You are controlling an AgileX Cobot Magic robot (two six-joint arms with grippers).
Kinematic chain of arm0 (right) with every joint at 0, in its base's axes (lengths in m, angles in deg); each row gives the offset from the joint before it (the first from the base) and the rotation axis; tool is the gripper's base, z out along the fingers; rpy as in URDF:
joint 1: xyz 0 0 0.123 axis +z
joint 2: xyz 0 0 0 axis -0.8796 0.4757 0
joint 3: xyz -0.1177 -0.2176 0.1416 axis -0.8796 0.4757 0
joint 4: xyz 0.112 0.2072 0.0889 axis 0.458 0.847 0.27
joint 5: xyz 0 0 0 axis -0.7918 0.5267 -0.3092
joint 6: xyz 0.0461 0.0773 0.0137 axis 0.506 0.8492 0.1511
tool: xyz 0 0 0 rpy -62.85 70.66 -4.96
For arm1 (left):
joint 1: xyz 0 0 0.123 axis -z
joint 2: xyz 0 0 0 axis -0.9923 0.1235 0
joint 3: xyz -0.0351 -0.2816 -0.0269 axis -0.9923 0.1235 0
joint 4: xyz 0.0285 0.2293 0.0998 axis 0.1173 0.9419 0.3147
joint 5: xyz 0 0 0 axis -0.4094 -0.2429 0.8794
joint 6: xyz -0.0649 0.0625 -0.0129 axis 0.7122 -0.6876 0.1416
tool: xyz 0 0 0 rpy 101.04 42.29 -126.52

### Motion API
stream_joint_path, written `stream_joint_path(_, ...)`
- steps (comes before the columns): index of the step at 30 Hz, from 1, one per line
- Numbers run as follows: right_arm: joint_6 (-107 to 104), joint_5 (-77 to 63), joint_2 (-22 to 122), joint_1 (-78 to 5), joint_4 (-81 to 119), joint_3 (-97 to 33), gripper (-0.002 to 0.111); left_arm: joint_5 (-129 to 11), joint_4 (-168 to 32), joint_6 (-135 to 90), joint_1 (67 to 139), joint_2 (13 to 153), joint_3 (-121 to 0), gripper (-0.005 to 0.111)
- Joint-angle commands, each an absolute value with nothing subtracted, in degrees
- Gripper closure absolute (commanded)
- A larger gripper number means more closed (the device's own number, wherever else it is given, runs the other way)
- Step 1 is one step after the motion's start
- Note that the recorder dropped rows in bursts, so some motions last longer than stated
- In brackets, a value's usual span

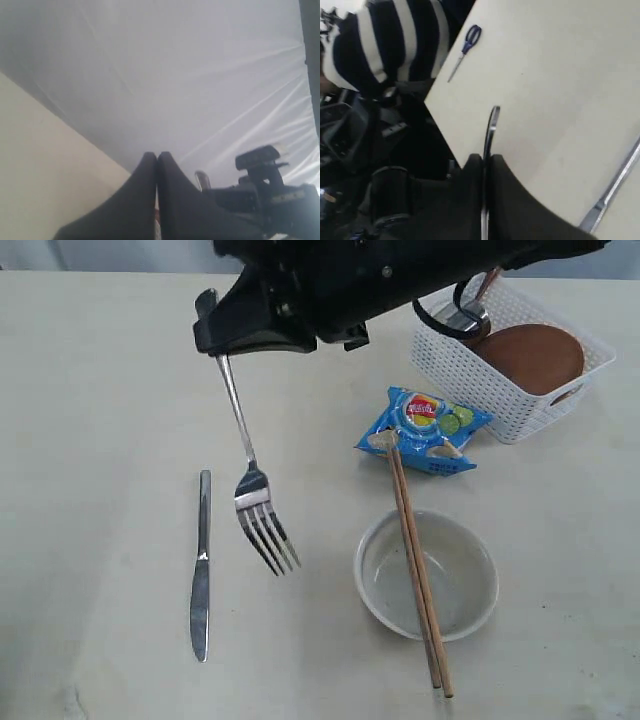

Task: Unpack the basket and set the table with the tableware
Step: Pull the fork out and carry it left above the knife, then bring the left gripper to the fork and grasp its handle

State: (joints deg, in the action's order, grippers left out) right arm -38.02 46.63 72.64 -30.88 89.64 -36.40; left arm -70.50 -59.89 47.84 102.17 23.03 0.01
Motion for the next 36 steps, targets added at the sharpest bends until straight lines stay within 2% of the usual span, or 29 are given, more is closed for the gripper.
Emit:
stream_joint_path(1, -47.51, 56.08, 75.69, -34.79, 102.82, -36.65, 0.109, -73.93, -58.98, 50.07, 108.51, 30.43, 0.14, 0.107)
stream_joint_path(8, -51.00, 60.36, 79.74, -34.78, 107.04, -36.65, 0.109, -76.67, -53.22, 52.31, 118.54, 41.75, -1.76, 0.107)
stream_joint_path(13, -51.44, 61.10, 80.22, -34.78, 106.45, -36.65, 0.109, -76.57, -44.20, 56.99, 121.76, 50.03, -7.09, 0.107)
stream_joint_path(18, -51.84, 62.61, 80.22, -34.81, 106.45, -36.65, 0.109, -76.85, -31.77, 61.95, 121.72, 56.42, -10.74, 0.107)
stream_joint_path(25, -51.84, 62.61, 80.22, -36.48, 103.61, -36.65, 0.109, -77.01, 5.25, 85.94, 121.72, 59.82, -15.52, 0.107)
stream_joint_path(29, -51.74, 62.61, 80.22, -38.49, 102.74, -36.65, 0.109, -82.38, 29.38, 101.28, 121.06, 60.28, -19.82, 0.107)
stream_joint_path(36, -51.74, 62.61, 80.22, -38.66, 101.96, -36.65, 0.109, -101.01, 32.05, 102.51, 113.97, 67.24, -24.90, 0.107)
